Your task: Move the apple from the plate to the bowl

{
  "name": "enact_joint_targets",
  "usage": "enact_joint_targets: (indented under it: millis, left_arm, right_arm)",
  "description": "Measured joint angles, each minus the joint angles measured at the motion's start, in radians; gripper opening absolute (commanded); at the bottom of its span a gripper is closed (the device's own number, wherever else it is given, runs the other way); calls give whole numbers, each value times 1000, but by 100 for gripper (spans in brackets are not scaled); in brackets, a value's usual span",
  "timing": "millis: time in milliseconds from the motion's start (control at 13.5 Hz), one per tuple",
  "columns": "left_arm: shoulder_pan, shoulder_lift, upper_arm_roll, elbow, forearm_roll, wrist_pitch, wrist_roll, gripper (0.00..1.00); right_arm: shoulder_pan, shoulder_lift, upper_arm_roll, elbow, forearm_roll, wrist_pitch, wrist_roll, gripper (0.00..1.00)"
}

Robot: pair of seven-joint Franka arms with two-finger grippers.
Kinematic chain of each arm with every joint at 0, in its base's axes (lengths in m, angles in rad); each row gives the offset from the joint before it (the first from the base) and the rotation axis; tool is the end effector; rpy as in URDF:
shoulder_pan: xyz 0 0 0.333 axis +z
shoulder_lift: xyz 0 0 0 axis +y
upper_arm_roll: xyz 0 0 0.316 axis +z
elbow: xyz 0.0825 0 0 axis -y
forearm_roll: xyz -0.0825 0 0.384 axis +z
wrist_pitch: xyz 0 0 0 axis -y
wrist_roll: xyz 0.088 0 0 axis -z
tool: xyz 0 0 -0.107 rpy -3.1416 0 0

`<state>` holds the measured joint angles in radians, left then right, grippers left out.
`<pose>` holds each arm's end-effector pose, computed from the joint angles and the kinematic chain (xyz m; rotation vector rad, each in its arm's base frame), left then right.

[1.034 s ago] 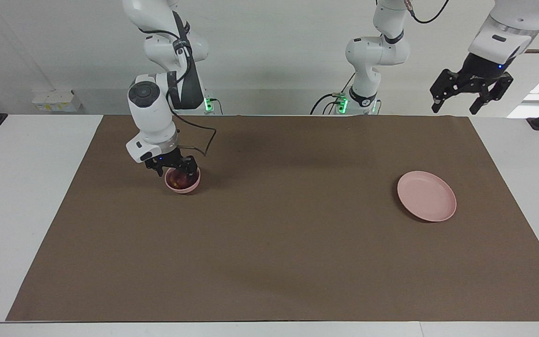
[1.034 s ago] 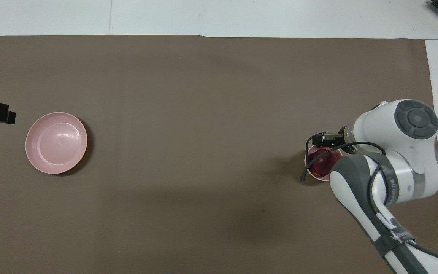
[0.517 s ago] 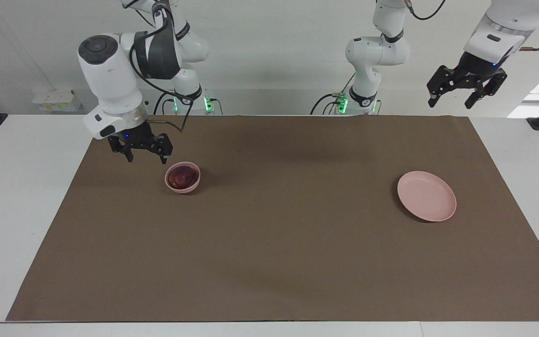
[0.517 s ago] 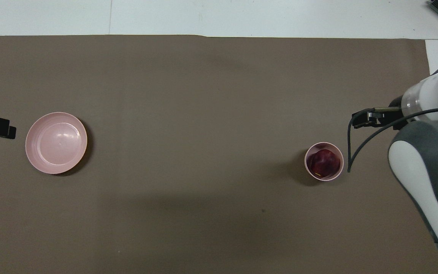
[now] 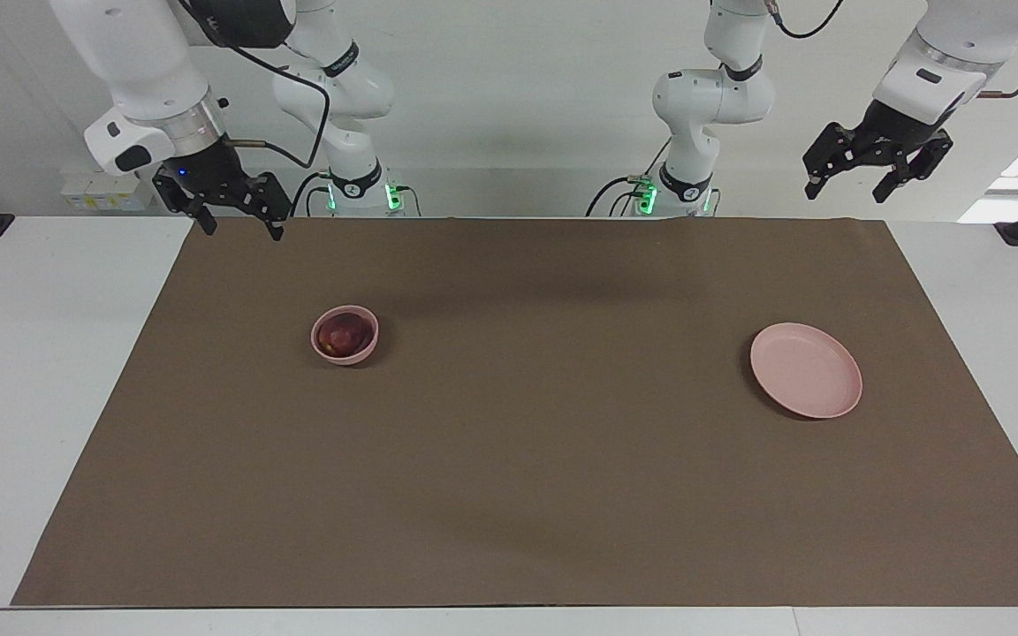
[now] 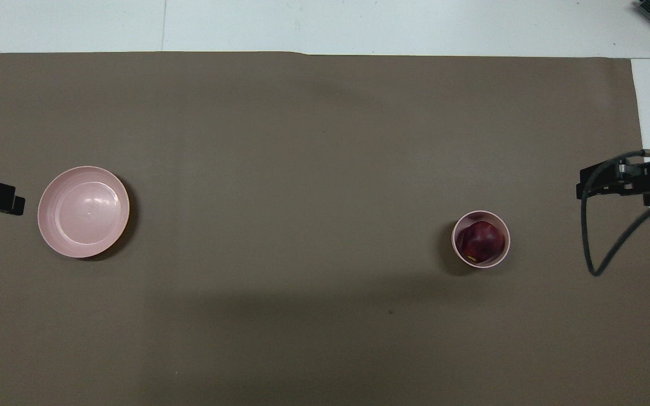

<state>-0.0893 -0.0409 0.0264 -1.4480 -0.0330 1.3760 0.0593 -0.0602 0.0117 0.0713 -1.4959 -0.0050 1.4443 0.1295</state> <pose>0.5183 -0.0363 0.6865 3.1013 -0.1989 -0.0484 0.5452 0.0052 0.6423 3.1259 -0.1860 -0.0984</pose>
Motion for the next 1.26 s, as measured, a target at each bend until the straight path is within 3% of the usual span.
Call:
enact_joint_targets:
  millis: [296,1256]
  left_arm:
    - [0,0,1,0,0,-1,67,100]
    - [0,0,1,0,0,-1,69,100]
  right_arm:
    - [2,0,10,48,7,-35,4,100]
    - [3,0,12,45,7,20,4,100]
